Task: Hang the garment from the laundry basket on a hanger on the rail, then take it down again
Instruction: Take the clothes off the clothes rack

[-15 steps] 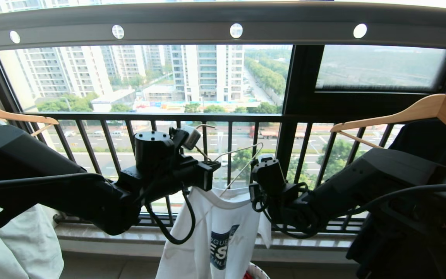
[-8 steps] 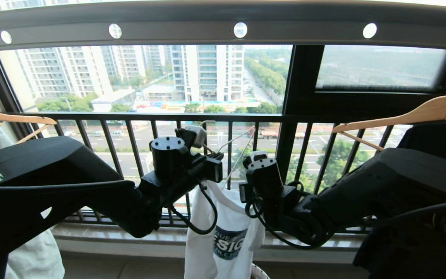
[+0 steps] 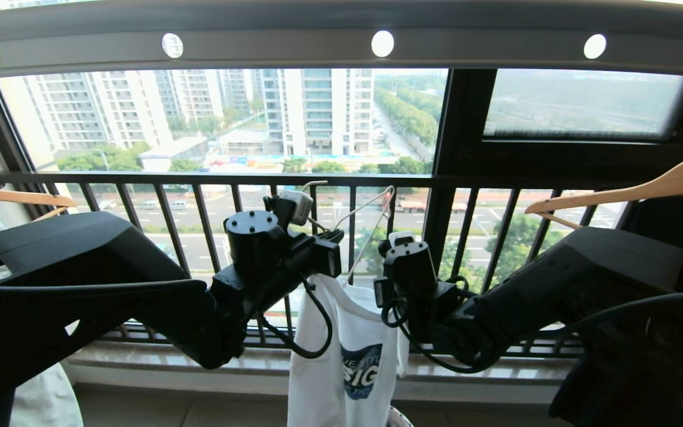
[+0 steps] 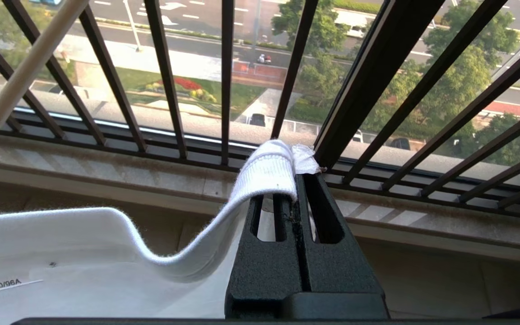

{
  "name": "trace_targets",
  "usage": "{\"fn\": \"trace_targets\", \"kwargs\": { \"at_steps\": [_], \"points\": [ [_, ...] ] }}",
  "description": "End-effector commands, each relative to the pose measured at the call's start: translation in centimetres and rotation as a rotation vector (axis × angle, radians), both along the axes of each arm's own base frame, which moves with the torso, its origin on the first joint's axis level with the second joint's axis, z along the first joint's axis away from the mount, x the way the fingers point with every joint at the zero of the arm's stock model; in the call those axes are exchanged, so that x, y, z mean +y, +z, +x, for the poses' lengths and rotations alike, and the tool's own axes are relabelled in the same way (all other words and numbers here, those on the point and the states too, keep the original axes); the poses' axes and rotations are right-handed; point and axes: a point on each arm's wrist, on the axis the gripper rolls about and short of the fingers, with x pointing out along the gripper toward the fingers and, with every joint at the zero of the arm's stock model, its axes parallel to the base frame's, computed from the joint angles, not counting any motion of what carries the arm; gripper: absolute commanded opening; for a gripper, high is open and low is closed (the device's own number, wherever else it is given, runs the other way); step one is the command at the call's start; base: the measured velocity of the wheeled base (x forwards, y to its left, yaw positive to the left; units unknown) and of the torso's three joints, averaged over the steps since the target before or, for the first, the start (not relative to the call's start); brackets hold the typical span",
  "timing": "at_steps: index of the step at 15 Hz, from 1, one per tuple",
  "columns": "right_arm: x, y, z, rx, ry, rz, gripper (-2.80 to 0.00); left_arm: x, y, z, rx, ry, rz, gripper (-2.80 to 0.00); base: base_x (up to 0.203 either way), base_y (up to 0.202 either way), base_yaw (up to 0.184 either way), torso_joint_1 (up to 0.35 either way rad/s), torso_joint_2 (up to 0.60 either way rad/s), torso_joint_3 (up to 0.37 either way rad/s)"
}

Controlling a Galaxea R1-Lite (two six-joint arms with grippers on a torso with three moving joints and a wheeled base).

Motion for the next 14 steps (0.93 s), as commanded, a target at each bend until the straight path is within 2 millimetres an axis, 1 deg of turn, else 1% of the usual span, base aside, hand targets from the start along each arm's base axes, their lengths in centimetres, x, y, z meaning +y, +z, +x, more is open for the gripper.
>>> {"fn": "trace_targets", "kwargs": {
  "at_steps": [1,2,3,4,5,6,7,8,10,11,12,13,14],
  "points": [
    [0.2,-1.3,0.7,-0.008,0.002,0.01,-2.8,-0.2,-0.8,0.3,0.008,0.005,0.007,-2.8,0.0,0.0,0.0,0.0,0.0,0.0],
    [0.1,-0.9,1.0,-0.043,0.006,0.034,-2.8,-0.3,-1.2,0.5,0.015,0.007,0.011,-2.8,0.0,0.0,0.0,0.0,0.0,0.0],
    [0.1,-0.1,1.1,-0.073,0.017,0.052,-2.8,-0.5,-1.7,0.9,0.004,0.008,0.002,-2.8,0.0,0.0,0.0,0.0,0.0,0.0],
    [0.2,1.1,1.3,-0.106,0.026,0.073,-2.8,-0.6,-2.1,1.3,-0.029,0.008,-0.022,-2.8,0.0,0.0,0.0,0.0,0.0,0.0],
    [0.3,2.0,1.8,-0.137,0.017,0.092,-2.8,-0.6,-2.2,1.2,-0.07,-0.002,-0.053,-2.8,0.0,0.0,0.0,0.0,0.0,0.0],
    [-0.3,2.2,2.8,-0.16,-0.029,0.096,-2.8,-0.5,-2.4,0.8,-0.089,-0.045,-0.066,-2.8,0.0,0.0,0.0,0.0,0.0,0.0],
    [-1.1,1.9,3.7,-0.167,-0.076,0.09,-2.8,-0.2,-2.0,0.5,-0.098,-0.09,-0.078,-2.8,0.0,0.0,0.0,0.0,0.0,0.0],
    [-1.8,2.0,4.3,-0.175,-0.101,0.094,-2.8,-0.1,-1.6,0.4,-0.106,-0.095,-0.109,-2.8,0.0,0.0,0.0,0.0,0.0,0.0],
    [-2.3,3.1,4.4,-0.215,-0.127,0.113,-2.8,0.1,-1.3,0.2,-0.152,-0.104,-0.15,-2.8,0.0,0.0,0.0,0.0,0.0,0.0],
    [-2.4,3.4,4.5,-0.228,-0.154,0.112,-2.8,0.1,-1.5,0.0,-0.143,-0.109,-0.143,-2.8,0.0,0.0,0.0,0.0,0.0,0.0],
    [-2.4,3.4,4.7,-0.235,-0.174,0.109,-2.8,0.1,-1.6,0.0,-0.14,-0.112,-0.141,-2.8,0.0,0.0,0.0,0.0,0.0,0.0],
    [-2.8,3.2,5.3,-0.24,-0.199,0.104,-2.8,0.1,-1.7,0.0,-0.139,-0.112,-0.14,-2.8,0.0,0.0,0.0,0.0,0.0,0.0],
    [-3.7,3.2,5.9,-0.243,-0.223,0.098,-2.8,0.0,-1.8,0.2,-0.142,-0.106,-0.141,-2.8,0.0,0.0,0.0,0.0,0.0,0.0]
  ]
}}
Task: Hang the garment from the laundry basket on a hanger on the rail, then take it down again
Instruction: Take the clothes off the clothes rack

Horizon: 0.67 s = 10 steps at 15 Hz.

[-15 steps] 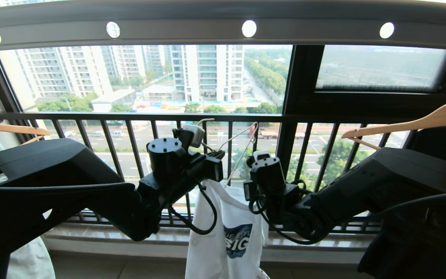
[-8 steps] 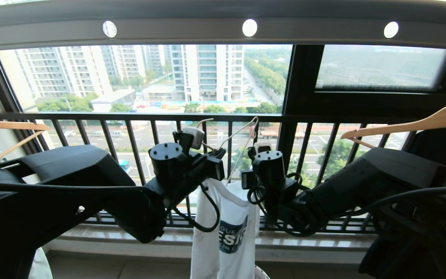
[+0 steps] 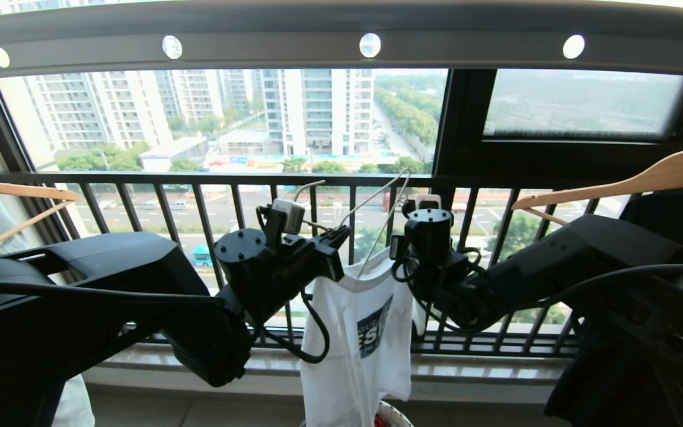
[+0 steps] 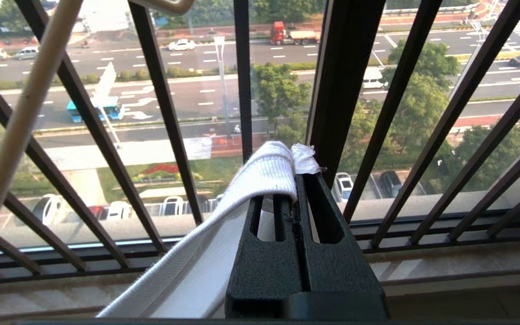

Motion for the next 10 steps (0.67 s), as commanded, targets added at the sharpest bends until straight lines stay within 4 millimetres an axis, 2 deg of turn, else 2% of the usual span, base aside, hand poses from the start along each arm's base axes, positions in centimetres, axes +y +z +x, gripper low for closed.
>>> {"fn": "trace_targets", "kwargs": {
  "at_steps": [1,3,5,7,10],
  "points": [
    [-1.6,0.0,1.2,-0.001,-0.045,-0.019,-2.8,-0.1,0.1,0.6,-0.017,0.013,-0.012,-2.8,0.0,0.0,0.0,0.0,0.0,0.0],
    [-1.6,0.3,0.6,0.007,-0.028,-0.033,-2.8,-0.1,0.2,1.4,-0.03,0.061,-0.032,-2.8,0.0,0.0,0.0,0.0,0.0,0.0],
    [0.7,-0.3,-1.9,0.049,0.08,-0.05,-2.8,-0.3,0.2,2.0,-0.038,0.104,-0.053,-2.8,0.0,0.0,0.0,0.0,0.0,0.0],
    [3.5,-2.1,-4.5,0.113,0.221,-0.078,-2.8,-0.3,0.6,1.9,-0.037,0.098,-0.069,-2.8,0.0,0.0,0.0,0.0,0.0,0.0],
    [6.4,-6.3,-6.5,0.205,0.318,-0.134,-2.8,-0.2,1.4,1.7,-0.035,0.091,-0.105,-2.8,0.0,0.0,0.0,0.0,0.0,0.0]
  ]
}}
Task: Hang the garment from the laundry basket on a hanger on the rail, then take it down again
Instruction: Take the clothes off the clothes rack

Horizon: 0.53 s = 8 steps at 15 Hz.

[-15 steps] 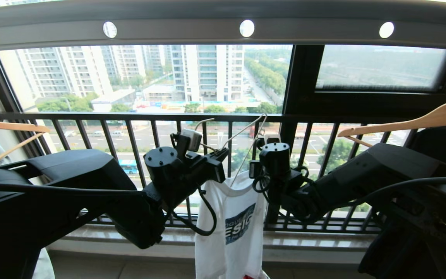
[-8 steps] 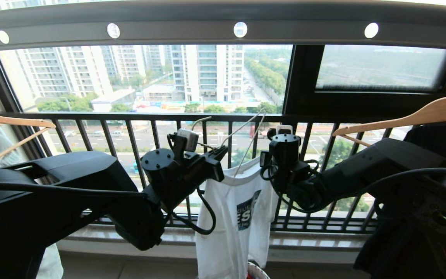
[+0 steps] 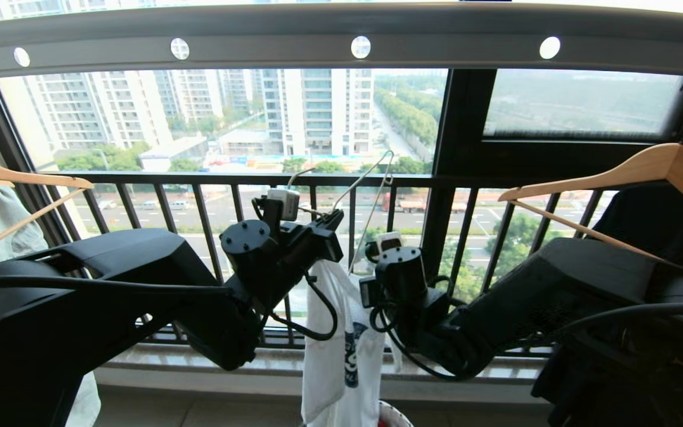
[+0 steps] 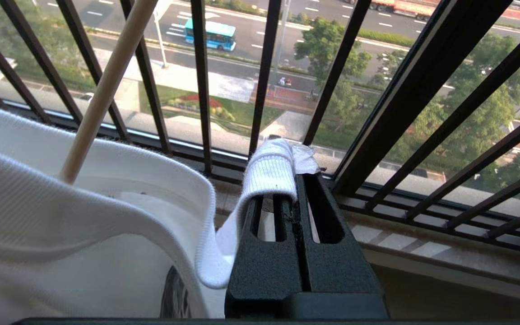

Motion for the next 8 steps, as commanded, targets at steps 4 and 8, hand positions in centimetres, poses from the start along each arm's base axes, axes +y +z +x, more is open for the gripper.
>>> {"fn": "trace_targets", "kwargs": {
  "at_steps": [4,8],
  "points": [
    [3.1,-5.5,-2.8,0.101,0.098,-0.106,-2.8,0.8,1.2,0.2,-0.026,0.015,-0.031,-2.8,0.0,0.0,0.0,0.0,0.0,0.0],
    [2.4,-6.5,-3.6,0.129,0.13,-0.213,-2.8,1.9,2.0,1.2,-0.055,0.061,-0.051,-2.8,0.0,0.0,0.0,0.0,0.0,0.0]
  ]
}}
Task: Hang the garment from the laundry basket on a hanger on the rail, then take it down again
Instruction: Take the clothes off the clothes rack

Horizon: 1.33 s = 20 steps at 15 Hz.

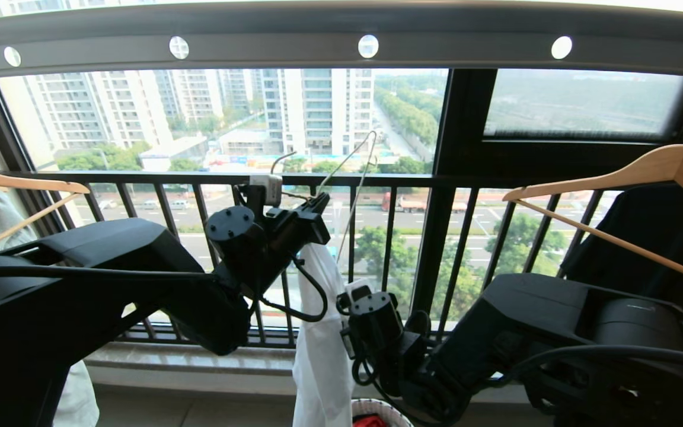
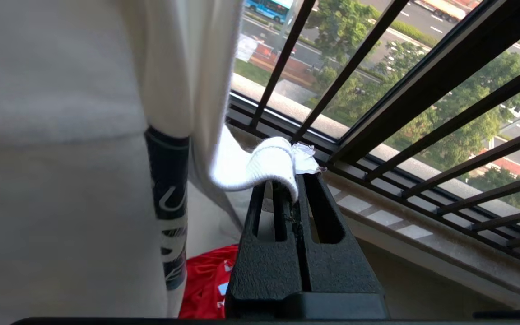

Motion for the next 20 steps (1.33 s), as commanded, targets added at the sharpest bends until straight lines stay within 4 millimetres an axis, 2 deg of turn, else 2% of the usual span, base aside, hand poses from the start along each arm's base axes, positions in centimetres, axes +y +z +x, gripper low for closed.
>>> {"fn": "trace_targets", "kwargs": {
  "at_steps": [1,6,12,14,17,20],
  "points": [
    [-0.4,-1.2,-0.8,0.029,0.031,-0.074,-2.8,0.2,0.5,0.3,-0.022,0.019,-0.017,-2.8,0.0,0.0,0.0,0.0,0.0,0.0],
    [-2.2,-3.6,-3.2,0.114,0.163,-0.306,-2.8,0.5,0.7,0.5,-0.028,0.03,-0.021,-2.8,0.0,0.0,0.0,0.0,0.0,0.0],
    [-2.4,-5.3,-3.4,0.145,0.182,-0.355,-2.8,1.5,1.7,1.0,-0.057,0.059,-0.038,-2.8,0.0,0.0,0.0,0.0,0.0,0.0],
    [-2.2,-4.9,-3.2,0.129,0.178,-0.339,-2.8,1.5,1.6,1.1,-0.055,0.066,-0.04,-2.8,0.0,0.0,0.0,0.0,0.0,0.0],
    [-1.1,-2.8,-1.4,-0.006,0.125,-0.216,-2.8,1.5,1.3,1.2,-0.048,0.066,-0.035,-2.8,0.0,0.0,0.0,0.0,0.0,0.0],
    [-1.1,-1.9,-0.5,-0.048,0.091,-0.153,-2.8,1.5,1.0,1.2,-0.048,0.072,-0.015,-2.8,0.0,0.0,0.0,0.0,0.0,0.0]
  ]
}}
